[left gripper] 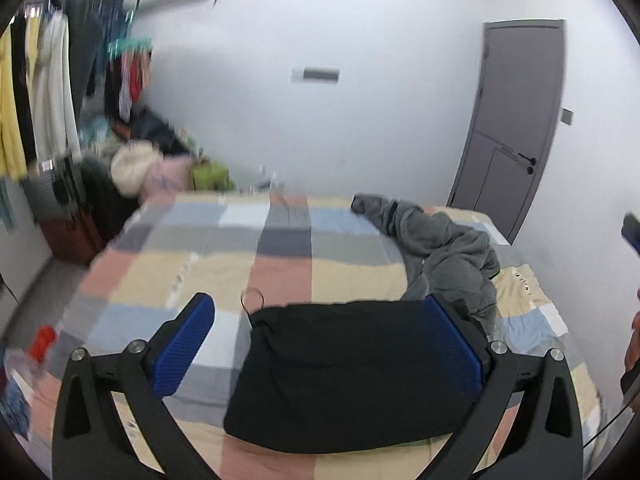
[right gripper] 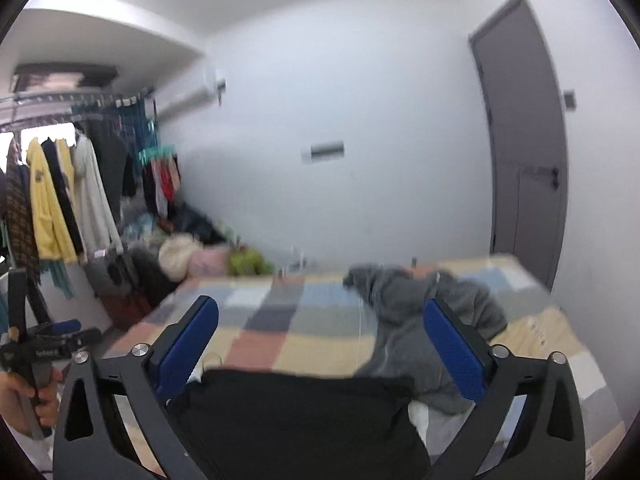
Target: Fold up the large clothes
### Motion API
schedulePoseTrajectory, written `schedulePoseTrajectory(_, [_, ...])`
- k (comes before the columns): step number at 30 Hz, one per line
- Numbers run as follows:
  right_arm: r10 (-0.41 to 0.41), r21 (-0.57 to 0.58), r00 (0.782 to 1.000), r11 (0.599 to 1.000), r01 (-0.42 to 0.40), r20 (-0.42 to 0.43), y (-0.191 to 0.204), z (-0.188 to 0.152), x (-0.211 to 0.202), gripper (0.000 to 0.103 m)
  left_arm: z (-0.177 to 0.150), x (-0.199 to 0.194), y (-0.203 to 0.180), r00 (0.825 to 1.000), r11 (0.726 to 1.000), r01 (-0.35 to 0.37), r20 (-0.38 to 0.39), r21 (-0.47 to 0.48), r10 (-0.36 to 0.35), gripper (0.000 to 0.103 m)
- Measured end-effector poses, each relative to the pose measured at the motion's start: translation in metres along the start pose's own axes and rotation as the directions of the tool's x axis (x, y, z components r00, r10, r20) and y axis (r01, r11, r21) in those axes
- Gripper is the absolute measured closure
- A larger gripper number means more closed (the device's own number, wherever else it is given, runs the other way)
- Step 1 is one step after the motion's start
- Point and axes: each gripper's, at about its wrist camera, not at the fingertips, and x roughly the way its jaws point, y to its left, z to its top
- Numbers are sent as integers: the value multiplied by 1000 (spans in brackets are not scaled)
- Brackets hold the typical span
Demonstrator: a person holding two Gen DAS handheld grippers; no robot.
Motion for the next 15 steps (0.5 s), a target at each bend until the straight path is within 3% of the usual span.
schedulePoseTrajectory(4, [2, -24, 997, 1000, 0, 80, 20, 3, -46, 0, -3, -49, -21, 995, 999, -6, 103, 45, 1, 0])
schedulePoseTrajectory(8, [22, -24, 995, 1000, -19, 102, 34, -8, -79, 0, -16, -80, -29, 987, 999, 6, 159, 44, -13, 0])
schedulePoseTrajectory(15, [9, -76, 996, 997, -2, 83, 61, -47, -113, 0, -51, -101, -38, 983, 998, 68, 172, 13, -70, 0])
